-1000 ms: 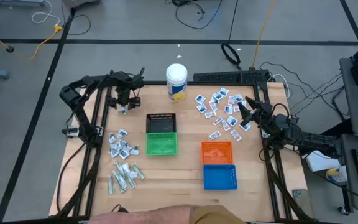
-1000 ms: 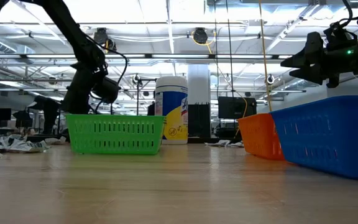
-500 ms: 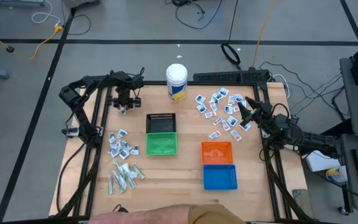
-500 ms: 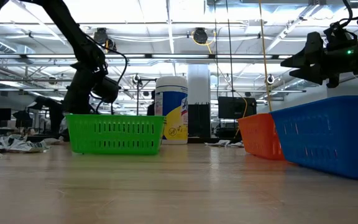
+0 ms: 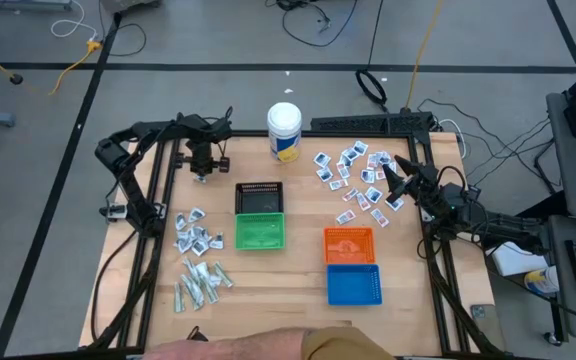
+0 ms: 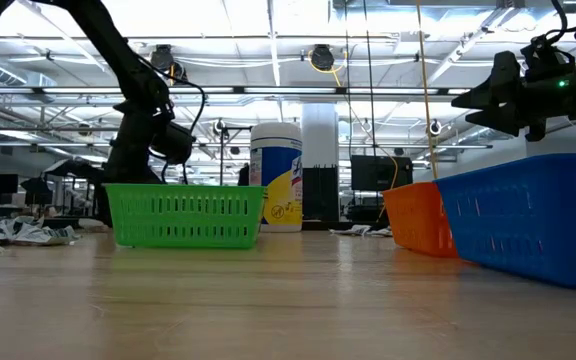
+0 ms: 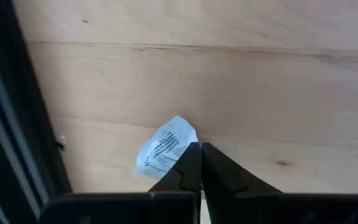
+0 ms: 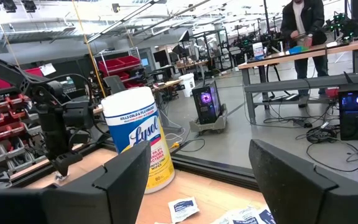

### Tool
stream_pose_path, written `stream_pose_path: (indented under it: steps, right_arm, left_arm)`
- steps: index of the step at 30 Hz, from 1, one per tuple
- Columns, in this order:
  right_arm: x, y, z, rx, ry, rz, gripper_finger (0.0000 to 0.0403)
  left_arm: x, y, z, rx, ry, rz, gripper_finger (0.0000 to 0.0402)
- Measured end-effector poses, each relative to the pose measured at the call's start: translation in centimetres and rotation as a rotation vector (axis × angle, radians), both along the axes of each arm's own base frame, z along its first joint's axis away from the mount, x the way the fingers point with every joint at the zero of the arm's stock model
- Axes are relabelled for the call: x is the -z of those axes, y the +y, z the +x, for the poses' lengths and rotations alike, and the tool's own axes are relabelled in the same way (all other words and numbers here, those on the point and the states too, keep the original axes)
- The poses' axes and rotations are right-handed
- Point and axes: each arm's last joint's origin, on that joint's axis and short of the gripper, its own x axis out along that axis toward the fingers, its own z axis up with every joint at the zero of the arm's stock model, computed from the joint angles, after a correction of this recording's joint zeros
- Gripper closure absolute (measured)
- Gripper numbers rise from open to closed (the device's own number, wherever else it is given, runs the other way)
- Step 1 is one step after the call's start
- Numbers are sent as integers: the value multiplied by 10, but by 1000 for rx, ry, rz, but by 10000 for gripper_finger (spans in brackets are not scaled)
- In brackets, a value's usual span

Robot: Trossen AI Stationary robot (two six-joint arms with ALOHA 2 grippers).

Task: Pick & Place First Aid Supplies
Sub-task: Put the black pad into the black bin

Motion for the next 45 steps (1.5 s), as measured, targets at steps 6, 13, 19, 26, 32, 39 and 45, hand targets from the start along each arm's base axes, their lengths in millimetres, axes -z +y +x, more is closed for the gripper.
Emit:
stream_pose_path:
  steps: [6,13,19,26,32,39,45]
  right_arm:
    - [0,0,0,0,0,0,136]
    - [0,0,0,0,0,0,135]
    - [0,0,0,0,0,0,135]
    - [0,0,0,0,0,0,136]
    - [0,0,0,0,0,0,135]
    - [0,0,0,0,0,0,136]
    - [0,0,0,0,0,0,136]
  left_arm:
    - [-3,-1,-1,25,-32,-22,400]
    - [-28,-7,-6,23,-106,25,400]
    - [-58,-20,-16,64,-145,63,401]
    - [-93,-42,-34,113,-196,116,401]
    - [-109,-57,-45,150,-208,126,401]
    - [-106,-61,-34,304,-222,55,401]
    - [-104,-61,-3,564,-236,-13,401]
